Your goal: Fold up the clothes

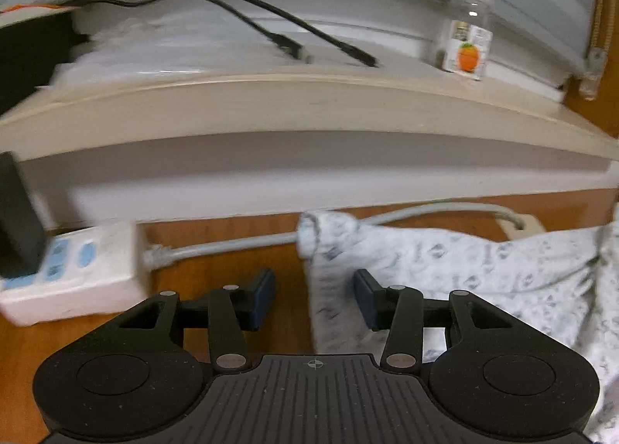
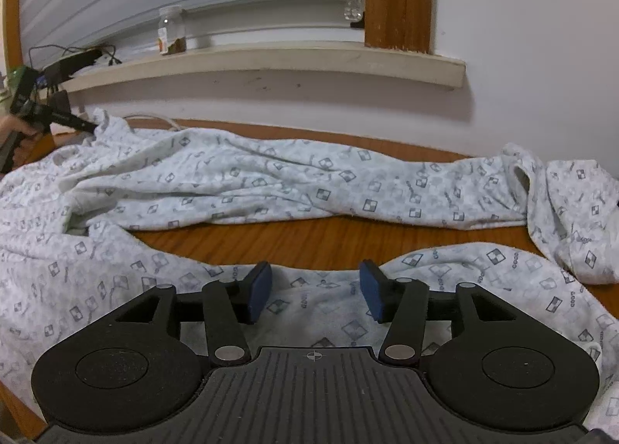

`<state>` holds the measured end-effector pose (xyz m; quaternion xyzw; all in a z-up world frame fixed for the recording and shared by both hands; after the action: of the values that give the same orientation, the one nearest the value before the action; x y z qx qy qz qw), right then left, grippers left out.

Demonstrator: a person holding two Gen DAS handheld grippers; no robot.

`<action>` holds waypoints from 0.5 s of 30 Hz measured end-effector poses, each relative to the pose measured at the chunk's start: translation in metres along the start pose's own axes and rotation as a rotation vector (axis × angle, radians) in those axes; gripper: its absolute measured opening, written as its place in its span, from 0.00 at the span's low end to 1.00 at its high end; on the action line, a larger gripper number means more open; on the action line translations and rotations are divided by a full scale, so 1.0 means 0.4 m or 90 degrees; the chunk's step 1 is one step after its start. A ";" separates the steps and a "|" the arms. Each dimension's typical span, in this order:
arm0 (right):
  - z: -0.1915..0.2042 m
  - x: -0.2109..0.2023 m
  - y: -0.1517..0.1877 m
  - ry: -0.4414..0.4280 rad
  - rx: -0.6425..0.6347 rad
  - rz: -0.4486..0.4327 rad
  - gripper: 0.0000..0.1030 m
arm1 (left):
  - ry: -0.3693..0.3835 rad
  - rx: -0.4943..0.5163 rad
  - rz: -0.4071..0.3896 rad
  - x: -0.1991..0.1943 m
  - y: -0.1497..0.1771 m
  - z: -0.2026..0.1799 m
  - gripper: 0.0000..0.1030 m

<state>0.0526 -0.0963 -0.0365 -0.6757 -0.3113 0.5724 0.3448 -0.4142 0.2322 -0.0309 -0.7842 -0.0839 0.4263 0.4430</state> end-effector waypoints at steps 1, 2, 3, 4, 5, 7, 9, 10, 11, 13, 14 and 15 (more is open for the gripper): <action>0.000 0.000 0.000 -0.002 0.001 0.000 0.51 | 0.011 -0.003 0.000 0.000 0.001 -0.002 0.41; -0.001 0.000 0.000 -0.004 0.003 0.001 0.51 | 0.021 -0.006 -0.001 0.000 0.002 -0.003 0.28; -0.002 0.000 0.000 -0.007 0.005 0.001 0.51 | 0.032 -0.008 -0.001 0.000 0.003 -0.005 0.23; -0.003 0.001 0.000 -0.010 0.008 0.001 0.52 | 0.042 -0.005 -0.003 -0.002 0.003 -0.009 0.17; -0.004 0.001 -0.001 -0.012 0.011 0.001 0.52 | 0.043 0.002 -0.005 -0.006 0.006 -0.013 0.10; -0.006 0.001 -0.001 -0.013 0.013 0.001 0.52 | 0.014 0.004 -0.009 -0.025 0.010 -0.009 0.08; -0.004 0.000 0.000 -0.012 0.012 0.000 0.52 | -0.030 -0.005 -0.037 -0.083 -0.009 0.019 0.07; -0.004 0.000 0.000 -0.013 0.012 0.000 0.52 | -0.051 -0.010 -0.052 -0.114 -0.020 0.035 0.07; -0.004 0.001 0.000 -0.014 0.011 -0.001 0.52 | -0.078 -0.013 -0.055 -0.139 -0.024 0.057 0.08; -0.003 0.002 0.001 -0.014 0.010 -0.001 0.52 | -0.111 -0.013 -0.017 -0.152 -0.005 0.081 0.10; -0.003 0.002 0.001 -0.014 0.010 -0.001 0.52 | -0.116 -0.014 -0.008 -0.157 0.005 0.081 0.13; -0.004 0.002 0.001 -0.015 0.010 -0.001 0.52 | -0.117 -0.016 -0.006 -0.162 0.015 0.076 0.17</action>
<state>0.0543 -0.0960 -0.0373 -0.6657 -0.3114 0.5827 0.3470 -0.4787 0.2146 -0.0044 -0.7468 -0.1337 0.4934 0.4255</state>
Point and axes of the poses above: each gripper's, at about its wrist camera, not at the fingertips, and x roughly the way its jaws point, z to its left, y to its underside, the point moved 10 cm from there along x, roughly the way its jaws point, and after that the axes turned 13 degrees about y, right-handed, at the moved point
